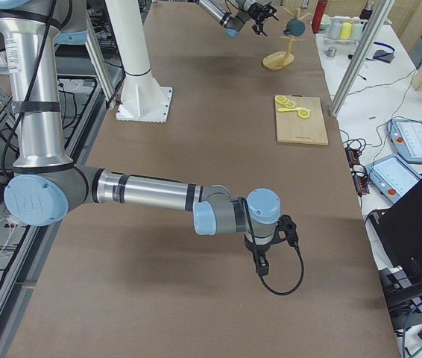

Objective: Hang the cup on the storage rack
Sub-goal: 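Open the left gripper and pull it back from the hung mug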

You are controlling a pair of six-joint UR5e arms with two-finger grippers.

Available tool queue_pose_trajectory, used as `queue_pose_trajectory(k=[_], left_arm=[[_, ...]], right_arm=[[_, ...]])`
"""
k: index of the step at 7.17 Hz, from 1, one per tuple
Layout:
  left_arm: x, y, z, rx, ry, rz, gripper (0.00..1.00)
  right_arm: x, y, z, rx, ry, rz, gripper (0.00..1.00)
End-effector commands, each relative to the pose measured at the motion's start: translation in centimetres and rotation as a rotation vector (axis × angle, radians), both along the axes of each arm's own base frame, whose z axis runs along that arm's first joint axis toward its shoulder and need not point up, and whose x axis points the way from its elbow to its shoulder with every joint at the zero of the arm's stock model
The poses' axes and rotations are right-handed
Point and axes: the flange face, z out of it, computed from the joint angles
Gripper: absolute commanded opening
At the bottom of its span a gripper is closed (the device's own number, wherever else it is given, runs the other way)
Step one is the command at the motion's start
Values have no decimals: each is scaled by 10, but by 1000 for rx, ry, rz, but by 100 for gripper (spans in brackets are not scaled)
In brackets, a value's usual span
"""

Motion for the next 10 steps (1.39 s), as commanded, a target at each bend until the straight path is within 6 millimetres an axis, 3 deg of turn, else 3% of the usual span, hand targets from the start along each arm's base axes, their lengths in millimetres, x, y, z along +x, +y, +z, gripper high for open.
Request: queue_pose_trajectory(k=[1, 3, 6, 7, 10], left_arm=[[-15, 23, -22, 333, -224, -45, 99], [-28, 41, -12, 560, -457, -191, 99], [-32, 54, 34, 990, -925, -358, 99], [-33, 52, 47, 1078, -1055, -369, 99], [-66, 24, 73, 1230, -1416, -291, 99]], right_arm=[[0, 0, 0, 0, 0, 0, 100], [-2, 2, 3, -5, 0, -4, 100], [-2, 6, 7, -14, -1, -4, 100], [-4, 7, 7, -15, -1, -7, 100], [-5, 7, 8, -17, 0, -9, 100]])
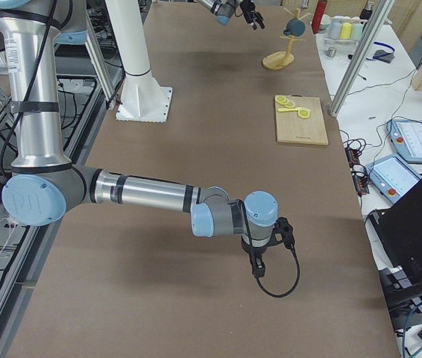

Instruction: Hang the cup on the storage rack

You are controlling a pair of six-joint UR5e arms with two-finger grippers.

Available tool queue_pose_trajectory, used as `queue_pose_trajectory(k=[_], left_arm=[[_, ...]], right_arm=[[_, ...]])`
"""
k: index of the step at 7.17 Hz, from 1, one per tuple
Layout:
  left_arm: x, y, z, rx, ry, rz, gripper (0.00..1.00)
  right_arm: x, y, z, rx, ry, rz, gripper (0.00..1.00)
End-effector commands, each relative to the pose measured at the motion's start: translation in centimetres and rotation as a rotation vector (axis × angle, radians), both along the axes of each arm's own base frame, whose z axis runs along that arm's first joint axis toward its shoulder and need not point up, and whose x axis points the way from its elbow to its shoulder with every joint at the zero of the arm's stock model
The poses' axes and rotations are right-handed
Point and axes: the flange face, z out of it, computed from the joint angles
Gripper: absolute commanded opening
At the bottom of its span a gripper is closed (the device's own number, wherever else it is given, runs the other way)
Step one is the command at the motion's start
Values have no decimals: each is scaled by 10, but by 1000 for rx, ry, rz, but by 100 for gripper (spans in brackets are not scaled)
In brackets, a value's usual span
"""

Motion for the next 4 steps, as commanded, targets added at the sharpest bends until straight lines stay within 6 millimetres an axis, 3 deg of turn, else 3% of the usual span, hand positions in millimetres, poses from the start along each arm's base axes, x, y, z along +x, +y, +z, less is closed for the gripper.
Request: queue_pose_trajectory(k=[1, 3, 4], left_arm=[[-37, -24, 25, 67, -298, -6, 99], [-76, -37, 54, 108, -528, -19, 99], [-106, -36, 76, 123, -650, -17, 99]], right_arm=[[0, 0, 1, -2, -1, -1, 100], [0, 1, 2, -5, 0, -1, 100], [-1, 1, 2, -5, 0, -2, 100]])
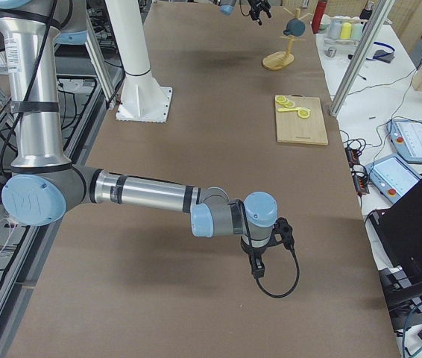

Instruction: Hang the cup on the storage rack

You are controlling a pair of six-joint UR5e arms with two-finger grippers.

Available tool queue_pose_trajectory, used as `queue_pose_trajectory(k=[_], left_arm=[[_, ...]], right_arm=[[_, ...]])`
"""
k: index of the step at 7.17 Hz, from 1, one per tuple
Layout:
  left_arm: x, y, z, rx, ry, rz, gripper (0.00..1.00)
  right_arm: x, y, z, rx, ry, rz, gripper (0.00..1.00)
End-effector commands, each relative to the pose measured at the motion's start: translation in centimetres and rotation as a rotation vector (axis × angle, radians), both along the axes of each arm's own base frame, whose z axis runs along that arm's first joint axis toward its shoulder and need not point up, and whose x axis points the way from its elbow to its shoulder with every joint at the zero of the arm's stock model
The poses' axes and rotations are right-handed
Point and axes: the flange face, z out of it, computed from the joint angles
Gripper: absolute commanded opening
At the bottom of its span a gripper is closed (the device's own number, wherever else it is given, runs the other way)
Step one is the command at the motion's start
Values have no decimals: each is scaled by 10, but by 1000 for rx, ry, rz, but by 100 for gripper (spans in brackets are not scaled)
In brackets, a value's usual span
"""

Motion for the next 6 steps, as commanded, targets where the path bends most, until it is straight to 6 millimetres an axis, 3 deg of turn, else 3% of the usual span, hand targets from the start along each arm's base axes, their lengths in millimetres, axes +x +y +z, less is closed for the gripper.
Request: queue_pose_trajectory(k=[1, 4, 6], left_arm=[[-59, -8, 32, 22, -230, -5, 99], [-152, -23, 52, -12, -490, -3, 99], [-166, -33, 33, -83, -665, 14, 99]], right_arm=[[0, 1, 1, -1, 0, -1, 100], [0, 3, 3, -6, 0, -1, 100], [0, 4, 4, -7, 0, -1, 100]])
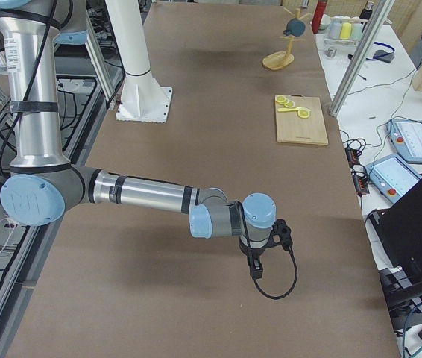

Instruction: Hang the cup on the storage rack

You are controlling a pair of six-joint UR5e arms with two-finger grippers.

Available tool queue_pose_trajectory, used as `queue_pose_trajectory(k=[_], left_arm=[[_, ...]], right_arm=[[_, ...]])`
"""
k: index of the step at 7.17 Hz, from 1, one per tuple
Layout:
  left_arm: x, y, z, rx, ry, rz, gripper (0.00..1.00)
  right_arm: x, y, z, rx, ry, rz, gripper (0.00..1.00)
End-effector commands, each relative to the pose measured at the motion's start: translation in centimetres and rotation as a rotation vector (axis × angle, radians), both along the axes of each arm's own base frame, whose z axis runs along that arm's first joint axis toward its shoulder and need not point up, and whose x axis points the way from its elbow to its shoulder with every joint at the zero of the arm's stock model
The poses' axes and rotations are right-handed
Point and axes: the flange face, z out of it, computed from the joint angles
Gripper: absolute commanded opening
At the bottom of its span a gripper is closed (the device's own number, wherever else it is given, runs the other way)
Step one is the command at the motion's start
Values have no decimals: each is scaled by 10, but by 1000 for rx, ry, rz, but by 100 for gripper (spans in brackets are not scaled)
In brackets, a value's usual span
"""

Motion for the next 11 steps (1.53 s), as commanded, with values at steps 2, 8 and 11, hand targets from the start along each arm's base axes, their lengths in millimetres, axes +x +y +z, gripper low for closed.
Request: queue_pose_trajectory(k=[2, 8, 11], left_arm=[[-31, -21, -12, -250, -108, -17, 99], [-35, -9, -11, -823, 464, -262, 99], [-32, 36, 23, -934, 495, -275, 99]], right_arm=[[0, 0, 0, -2, 0, 1, 100], [0, 1, 1, -5, 0, 1, 100], [0, 1, 1, -5, -2, 1, 100]])
